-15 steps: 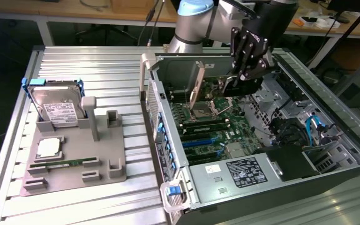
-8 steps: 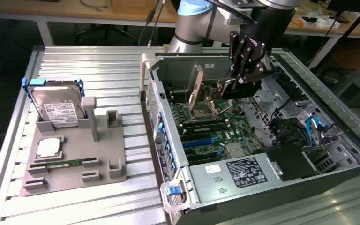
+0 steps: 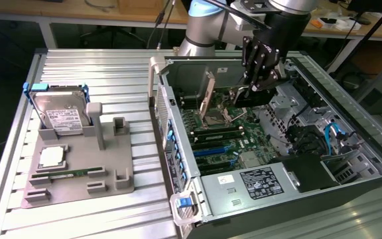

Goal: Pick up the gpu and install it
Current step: 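Insert the gpu into the slot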

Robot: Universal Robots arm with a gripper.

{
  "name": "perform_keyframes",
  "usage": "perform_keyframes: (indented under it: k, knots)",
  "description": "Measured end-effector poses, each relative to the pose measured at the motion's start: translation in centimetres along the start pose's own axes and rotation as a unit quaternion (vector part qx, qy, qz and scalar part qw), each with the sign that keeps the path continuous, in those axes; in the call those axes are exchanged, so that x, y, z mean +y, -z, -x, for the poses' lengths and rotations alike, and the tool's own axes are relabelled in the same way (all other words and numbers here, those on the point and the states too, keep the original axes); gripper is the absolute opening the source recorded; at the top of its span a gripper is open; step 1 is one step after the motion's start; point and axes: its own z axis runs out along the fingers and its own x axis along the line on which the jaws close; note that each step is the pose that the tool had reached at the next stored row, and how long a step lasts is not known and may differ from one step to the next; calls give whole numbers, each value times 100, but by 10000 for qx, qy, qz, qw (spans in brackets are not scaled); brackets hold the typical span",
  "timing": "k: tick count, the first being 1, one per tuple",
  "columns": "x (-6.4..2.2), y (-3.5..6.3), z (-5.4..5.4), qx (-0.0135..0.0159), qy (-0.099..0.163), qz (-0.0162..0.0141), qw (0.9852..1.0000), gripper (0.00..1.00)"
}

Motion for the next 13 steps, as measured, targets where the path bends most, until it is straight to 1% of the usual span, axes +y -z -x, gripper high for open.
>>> perform_keyframes:
  k: [6,8,10,11,13]
  knots:
    - [1,-22,0,0,0,0,10000,27]
    - [2,-38,0,0,-1,10,10000,27]
    - [2,-58,0,2,0,30,10000,27]
    - [2,-68,0,3,0,49,10000,27]
    - [3,-83,0,8,-1,104,9999,27]
